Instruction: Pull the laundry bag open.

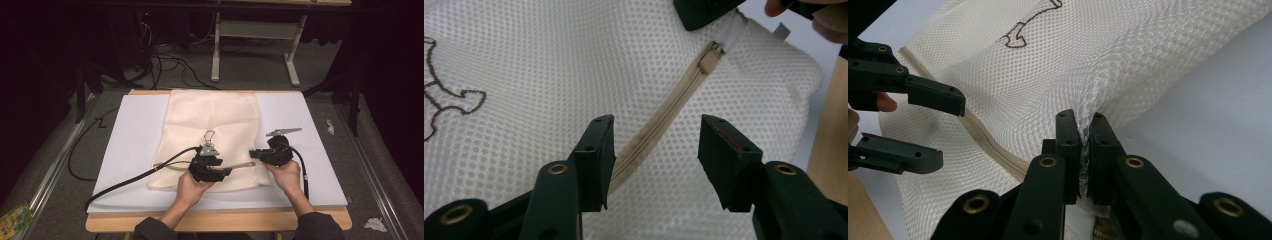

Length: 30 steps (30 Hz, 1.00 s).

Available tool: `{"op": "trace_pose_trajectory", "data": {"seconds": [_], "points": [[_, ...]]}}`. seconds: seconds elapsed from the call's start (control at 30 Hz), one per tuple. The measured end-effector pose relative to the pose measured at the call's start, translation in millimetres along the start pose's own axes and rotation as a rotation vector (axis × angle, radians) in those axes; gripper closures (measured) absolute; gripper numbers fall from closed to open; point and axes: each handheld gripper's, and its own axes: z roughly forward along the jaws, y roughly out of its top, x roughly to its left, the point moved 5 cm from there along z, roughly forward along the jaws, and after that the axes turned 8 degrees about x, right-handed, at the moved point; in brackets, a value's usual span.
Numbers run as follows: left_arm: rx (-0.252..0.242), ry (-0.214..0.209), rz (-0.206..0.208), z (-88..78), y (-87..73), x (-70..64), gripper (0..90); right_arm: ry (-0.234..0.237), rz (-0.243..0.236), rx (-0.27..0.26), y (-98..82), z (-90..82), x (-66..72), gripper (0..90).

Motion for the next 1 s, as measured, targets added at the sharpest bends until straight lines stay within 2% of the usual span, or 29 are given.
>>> {"op": "trace_pose_trajectory", "data": {"seconds": [0.2,0.37,0.63,0.73,1.0], "points": [[0.004,-0.024,0.014,4.0,5.5,-7.6,50.9,0.006,-0.005,-0.002,1.5,3.3,4.4,87.4],[0.002,-0.044,-0.013,7.5,7.3,-6.5,52.2,0.014,-0.008,-0.007,3.4,4.6,8.1,87.4],[0.004,-0.049,-0.020,6.8,8.6,-6.0,54.4,0.017,-0.022,-0.010,8.0,10.7,16.3,87.4],[0.011,-0.032,-0.017,8.0,8.1,-5.1,56.3,0.018,-0.028,-0.011,10.0,12.8,19.5,87.4],[0.013,-0.051,-0.026,10.8,7.6,-5.9,61.3,0.016,-0.033,-0.016,12.2,16.4,24.0,87.4]]}}
